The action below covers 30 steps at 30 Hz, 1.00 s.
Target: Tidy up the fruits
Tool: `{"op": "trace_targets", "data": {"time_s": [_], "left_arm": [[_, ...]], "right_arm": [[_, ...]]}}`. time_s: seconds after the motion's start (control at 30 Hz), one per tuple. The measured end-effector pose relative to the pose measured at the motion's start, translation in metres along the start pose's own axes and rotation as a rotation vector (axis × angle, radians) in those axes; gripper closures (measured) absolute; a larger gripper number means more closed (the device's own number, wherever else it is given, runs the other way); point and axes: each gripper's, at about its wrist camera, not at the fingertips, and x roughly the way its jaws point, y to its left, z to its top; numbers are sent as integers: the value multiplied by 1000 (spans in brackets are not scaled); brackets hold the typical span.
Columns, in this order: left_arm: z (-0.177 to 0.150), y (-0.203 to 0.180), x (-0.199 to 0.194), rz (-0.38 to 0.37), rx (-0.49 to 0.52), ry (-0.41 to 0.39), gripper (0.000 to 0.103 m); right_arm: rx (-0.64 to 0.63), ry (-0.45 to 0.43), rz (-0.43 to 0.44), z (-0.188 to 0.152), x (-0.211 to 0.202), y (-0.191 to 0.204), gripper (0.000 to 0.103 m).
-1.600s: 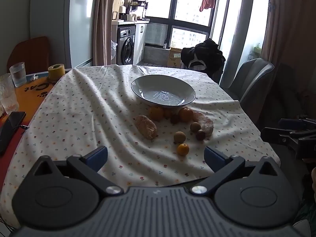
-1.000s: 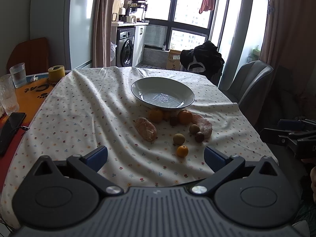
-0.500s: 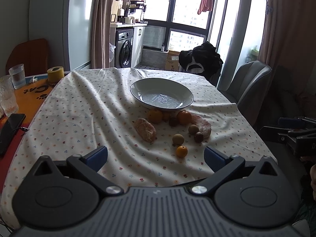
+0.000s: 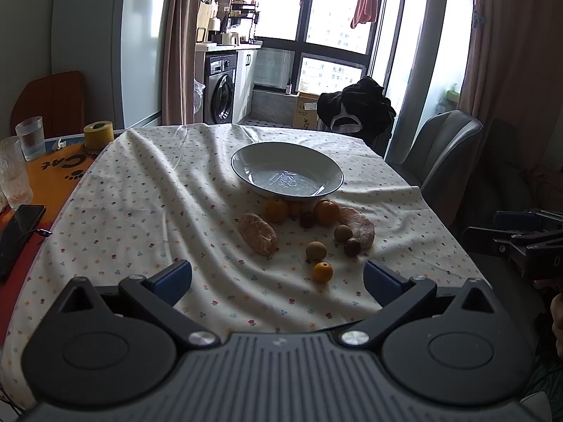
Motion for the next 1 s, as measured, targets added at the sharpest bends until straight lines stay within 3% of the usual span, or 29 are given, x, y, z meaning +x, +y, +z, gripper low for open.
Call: {"op": "trace_targets", "data": {"time_s": [1.0], "left_arm": [[2, 1, 0, -5, 0, -2, 0]], "right_arm": [[8, -4, 26, 0, 0, -2, 0]]}}
